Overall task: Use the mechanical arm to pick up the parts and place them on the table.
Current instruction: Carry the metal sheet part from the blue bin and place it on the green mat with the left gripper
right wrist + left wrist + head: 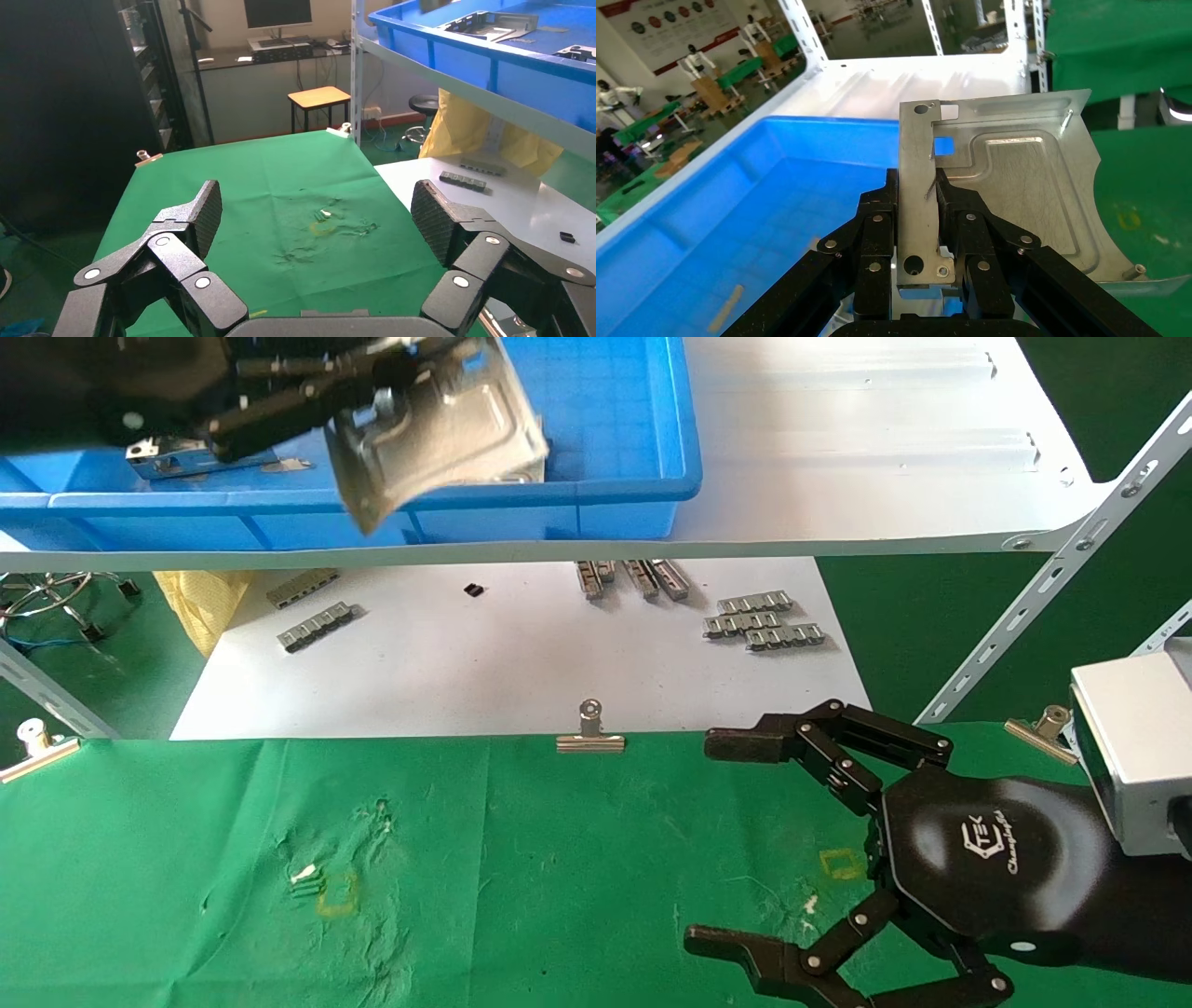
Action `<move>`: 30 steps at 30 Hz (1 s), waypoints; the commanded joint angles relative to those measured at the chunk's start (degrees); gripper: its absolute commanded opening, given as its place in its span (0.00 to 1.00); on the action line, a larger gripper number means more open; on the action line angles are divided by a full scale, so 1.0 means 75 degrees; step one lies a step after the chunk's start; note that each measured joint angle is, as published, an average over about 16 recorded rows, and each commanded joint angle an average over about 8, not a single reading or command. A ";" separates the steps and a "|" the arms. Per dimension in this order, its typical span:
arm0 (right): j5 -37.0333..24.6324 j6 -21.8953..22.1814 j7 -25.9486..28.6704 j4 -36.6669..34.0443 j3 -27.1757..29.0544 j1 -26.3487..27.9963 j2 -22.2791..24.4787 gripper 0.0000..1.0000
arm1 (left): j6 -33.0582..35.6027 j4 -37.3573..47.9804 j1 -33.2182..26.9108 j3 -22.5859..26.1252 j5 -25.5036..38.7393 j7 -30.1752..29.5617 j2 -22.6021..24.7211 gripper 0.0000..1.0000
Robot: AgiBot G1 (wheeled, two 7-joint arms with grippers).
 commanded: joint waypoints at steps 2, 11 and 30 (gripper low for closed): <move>0.0000 0.0000 0.0000 0.0000 0.0000 0.0000 0.0000 1.00 | 0.0017 -0.0565 0.0288 0.0148 -0.0310 -0.0100 -0.0232 0.00; 0.0001 0.0000 0.0000 0.0000 -0.0001 0.0000 0.0000 1.00 | -0.0008 -0.2811 0.1467 0.1340 -0.1584 0.0067 -0.1511 0.00; 0.0001 0.0001 -0.0001 0.0000 -0.0002 0.0001 0.0001 1.00 | -0.0313 -0.1018 0.1943 0.3613 0.0341 0.2911 -0.1089 0.15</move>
